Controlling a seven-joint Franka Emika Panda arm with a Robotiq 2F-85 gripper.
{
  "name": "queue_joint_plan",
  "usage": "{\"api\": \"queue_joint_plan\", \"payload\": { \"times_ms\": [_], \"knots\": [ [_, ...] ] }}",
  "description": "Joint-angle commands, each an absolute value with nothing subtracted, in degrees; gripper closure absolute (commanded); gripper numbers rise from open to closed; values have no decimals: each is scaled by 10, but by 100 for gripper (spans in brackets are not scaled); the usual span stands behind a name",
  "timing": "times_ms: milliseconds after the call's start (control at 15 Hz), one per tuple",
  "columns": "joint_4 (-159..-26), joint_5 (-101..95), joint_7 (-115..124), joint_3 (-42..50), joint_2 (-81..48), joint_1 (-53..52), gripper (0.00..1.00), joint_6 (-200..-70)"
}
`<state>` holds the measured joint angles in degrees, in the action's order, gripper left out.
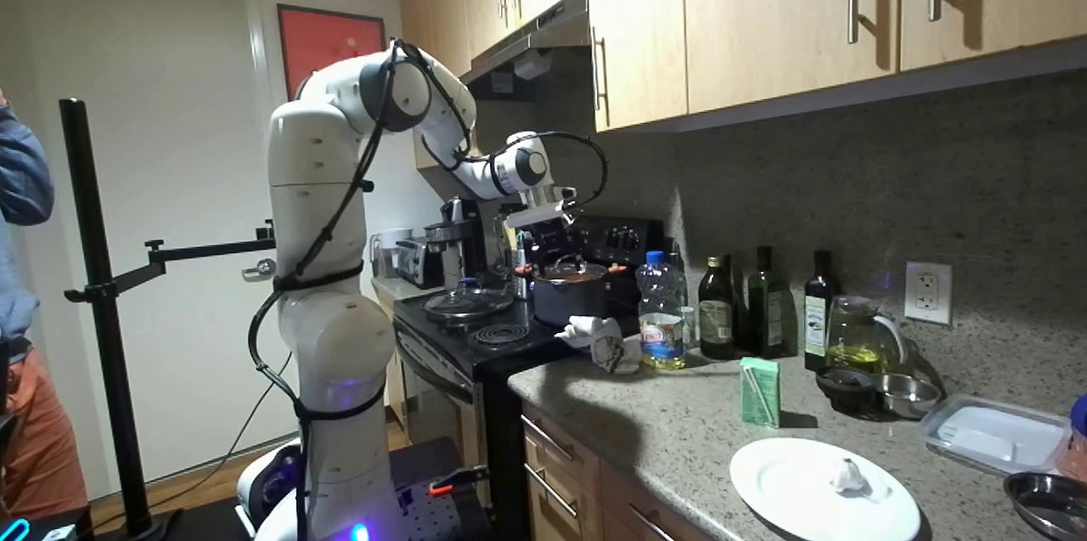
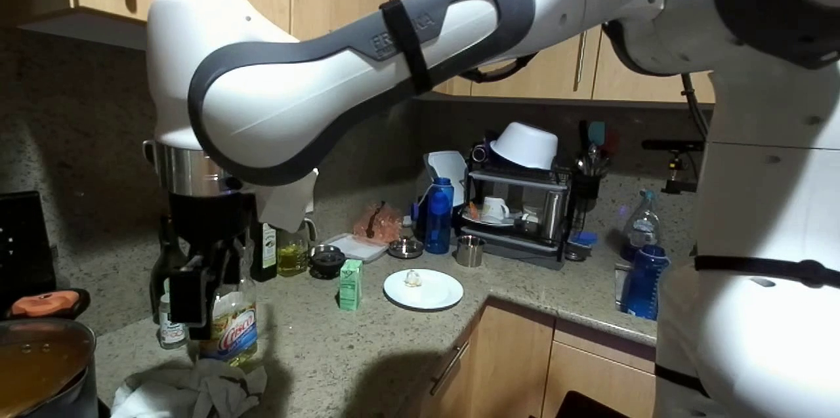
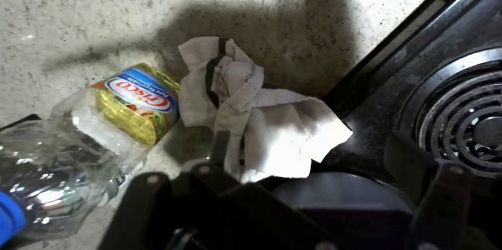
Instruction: Place the white towel over the bottle on the left side of the counter
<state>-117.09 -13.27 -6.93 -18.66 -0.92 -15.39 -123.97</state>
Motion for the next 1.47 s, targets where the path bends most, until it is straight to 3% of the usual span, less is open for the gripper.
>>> {"api": "queue_joint_plan", "payload": {
  "times_ms": [0, 1400],
  "knots": [
    [-1135, -105, -99, -182, -58, -163, 0, -1232],
    [-1134, -56, -135, -175, -158, -165, 0, -1302]
  ]
}}
